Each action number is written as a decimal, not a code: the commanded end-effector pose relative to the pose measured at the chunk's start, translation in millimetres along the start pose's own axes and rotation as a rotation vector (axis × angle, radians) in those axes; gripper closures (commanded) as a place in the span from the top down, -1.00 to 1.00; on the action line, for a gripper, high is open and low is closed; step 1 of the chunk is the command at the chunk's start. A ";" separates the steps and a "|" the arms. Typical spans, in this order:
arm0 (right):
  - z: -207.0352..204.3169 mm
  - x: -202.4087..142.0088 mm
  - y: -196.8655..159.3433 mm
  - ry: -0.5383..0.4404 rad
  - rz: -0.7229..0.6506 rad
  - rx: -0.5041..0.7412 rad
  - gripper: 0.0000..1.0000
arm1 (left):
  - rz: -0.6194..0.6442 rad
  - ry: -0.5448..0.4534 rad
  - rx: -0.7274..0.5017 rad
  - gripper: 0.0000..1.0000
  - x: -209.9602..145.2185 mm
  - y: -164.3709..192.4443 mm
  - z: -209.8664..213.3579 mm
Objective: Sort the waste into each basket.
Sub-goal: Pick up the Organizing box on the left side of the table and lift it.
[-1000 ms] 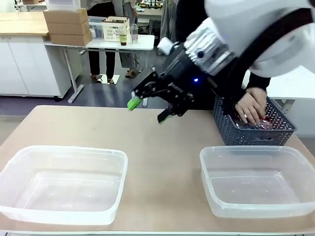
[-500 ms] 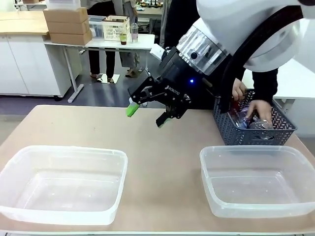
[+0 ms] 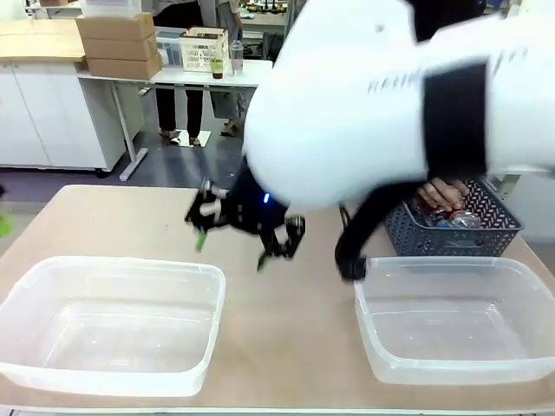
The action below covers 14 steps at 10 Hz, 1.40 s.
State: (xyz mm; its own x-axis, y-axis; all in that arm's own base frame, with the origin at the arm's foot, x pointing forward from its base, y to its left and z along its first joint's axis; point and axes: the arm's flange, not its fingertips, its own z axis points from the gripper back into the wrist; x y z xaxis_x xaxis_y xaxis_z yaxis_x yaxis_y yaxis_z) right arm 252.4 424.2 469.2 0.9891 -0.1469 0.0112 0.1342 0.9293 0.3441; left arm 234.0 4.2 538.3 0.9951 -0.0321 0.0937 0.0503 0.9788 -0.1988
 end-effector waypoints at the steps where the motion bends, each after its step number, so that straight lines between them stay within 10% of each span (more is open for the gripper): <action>1: -33.1 5.2 25.1 0.080 -0.094 -0.149 1.00 | 0.089 0.079 0.073 1.00 -42.6 6.7 -116.6; 6: -77.1 -0.5 7.8 0.141 -0.079 -0.177 1.00 | -0.016 0.354 0.033 1.00 -102.0 58.2 -229.0; 7: -77.1 -0.5 7.8 0.141 -0.079 -0.177 1.00 | 0.076 0.278 0.119 1.00 24.2 10.9 -64.1; 14: -84.7 3.3 12.6 0.186 -0.070 -0.149 1.00 | 0.098 0.229 0.163 1.00 20.0 26.0 -111.9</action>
State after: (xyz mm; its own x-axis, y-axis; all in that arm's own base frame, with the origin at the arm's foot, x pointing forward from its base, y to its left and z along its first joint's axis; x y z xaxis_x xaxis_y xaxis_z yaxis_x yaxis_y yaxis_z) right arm 260.6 462.6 396.8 0.9690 -0.1781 -0.1710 0.2079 0.9623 0.1754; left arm 278.4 6.1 470.4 0.9861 0.0072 -0.1660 -0.0206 0.9966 -0.0795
